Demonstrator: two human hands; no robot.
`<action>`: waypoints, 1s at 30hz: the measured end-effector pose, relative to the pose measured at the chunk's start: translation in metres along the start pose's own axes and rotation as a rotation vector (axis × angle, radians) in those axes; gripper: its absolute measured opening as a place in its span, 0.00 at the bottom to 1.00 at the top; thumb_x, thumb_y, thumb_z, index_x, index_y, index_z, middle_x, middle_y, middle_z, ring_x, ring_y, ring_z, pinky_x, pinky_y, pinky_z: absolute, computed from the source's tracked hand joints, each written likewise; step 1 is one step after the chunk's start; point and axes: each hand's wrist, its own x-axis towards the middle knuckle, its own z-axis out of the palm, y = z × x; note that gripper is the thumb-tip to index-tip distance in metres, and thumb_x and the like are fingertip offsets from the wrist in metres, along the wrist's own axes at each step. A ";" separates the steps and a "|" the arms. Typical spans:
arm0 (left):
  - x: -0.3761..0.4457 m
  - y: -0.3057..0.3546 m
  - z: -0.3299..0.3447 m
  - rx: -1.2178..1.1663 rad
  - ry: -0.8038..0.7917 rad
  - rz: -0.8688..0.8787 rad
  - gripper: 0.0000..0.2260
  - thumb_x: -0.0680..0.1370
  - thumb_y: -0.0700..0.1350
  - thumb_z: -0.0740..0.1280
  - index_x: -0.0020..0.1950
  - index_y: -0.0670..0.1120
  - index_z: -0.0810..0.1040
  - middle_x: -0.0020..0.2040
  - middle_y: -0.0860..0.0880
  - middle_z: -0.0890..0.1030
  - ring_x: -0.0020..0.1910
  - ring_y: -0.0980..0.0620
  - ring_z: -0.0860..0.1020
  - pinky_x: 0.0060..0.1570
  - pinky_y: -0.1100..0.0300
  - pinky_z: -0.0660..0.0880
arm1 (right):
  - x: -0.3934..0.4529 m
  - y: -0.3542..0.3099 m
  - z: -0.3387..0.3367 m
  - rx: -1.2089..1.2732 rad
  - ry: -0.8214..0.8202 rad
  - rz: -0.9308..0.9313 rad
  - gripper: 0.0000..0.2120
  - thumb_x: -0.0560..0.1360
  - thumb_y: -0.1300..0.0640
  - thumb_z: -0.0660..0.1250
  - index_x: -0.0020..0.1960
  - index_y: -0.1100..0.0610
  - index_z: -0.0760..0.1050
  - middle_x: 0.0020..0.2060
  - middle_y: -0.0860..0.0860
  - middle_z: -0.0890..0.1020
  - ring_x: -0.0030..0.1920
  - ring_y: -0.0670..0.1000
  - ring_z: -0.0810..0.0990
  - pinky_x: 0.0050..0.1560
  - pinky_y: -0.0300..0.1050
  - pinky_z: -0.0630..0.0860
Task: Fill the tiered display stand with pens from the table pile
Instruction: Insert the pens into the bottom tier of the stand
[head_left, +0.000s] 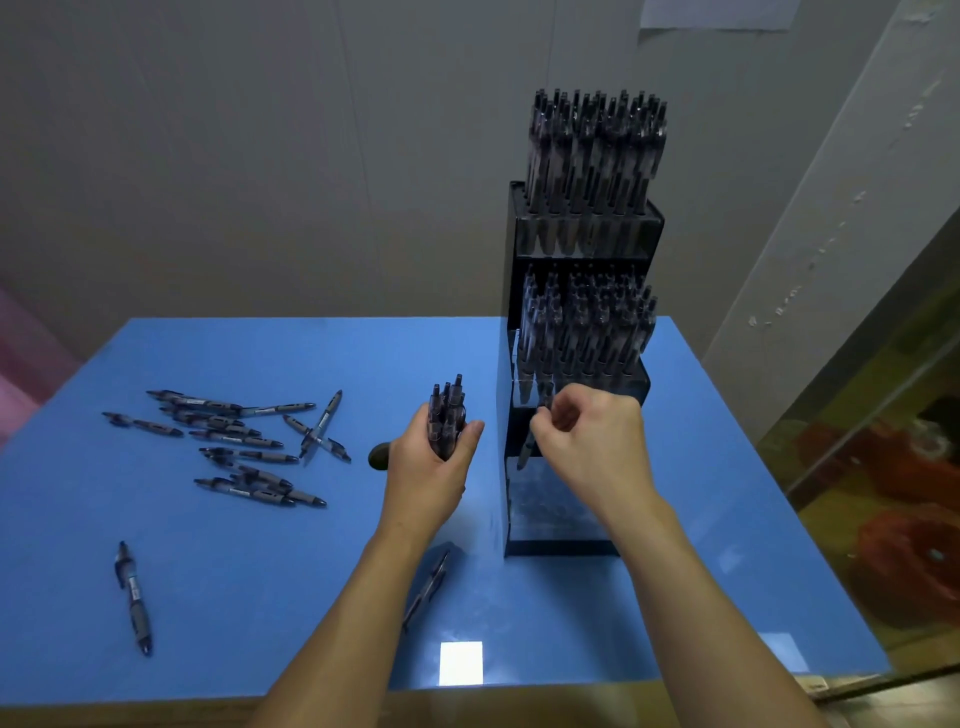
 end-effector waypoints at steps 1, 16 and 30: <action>0.000 0.000 0.000 -0.001 0.001 0.001 0.12 0.79 0.51 0.72 0.43 0.49 0.72 0.32 0.50 0.72 0.31 0.48 0.72 0.33 0.46 0.76 | 0.000 0.001 0.001 -0.007 -0.010 0.004 0.09 0.74 0.57 0.71 0.36 0.59 0.78 0.28 0.49 0.80 0.31 0.48 0.78 0.33 0.39 0.73; -0.003 0.009 -0.001 -0.009 -0.035 0.022 0.10 0.79 0.49 0.72 0.44 0.47 0.74 0.33 0.49 0.74 0.29 0.52 0.72 0.33 0.47 0.77 | -0.009 -0.004 0.023 -0.249 -0.241 0.037 0.10 0.80 0.55 0.66 0.44 0.61 0.78 0.37 0.54 0.80 0.37 0.53 0.79 0.35 0.41 0.71; -0.003 0.011 -0.004 -0.017 -0.075 0.053 0.11 0.79 0.49 0.72 0.44 0.47 0.72 0.31 0.49 0.72 0.28 0.48 0.71 0.26 0.51 0.73 | -0.003 -0.027 -0.005 -0.149 -0.236 0.020 0.12 0.77 0.47 0.73 0.45 0.56 0.80 0.37 0.49 0.82 0.37 0.47 0.80 0.39 0.41 0.78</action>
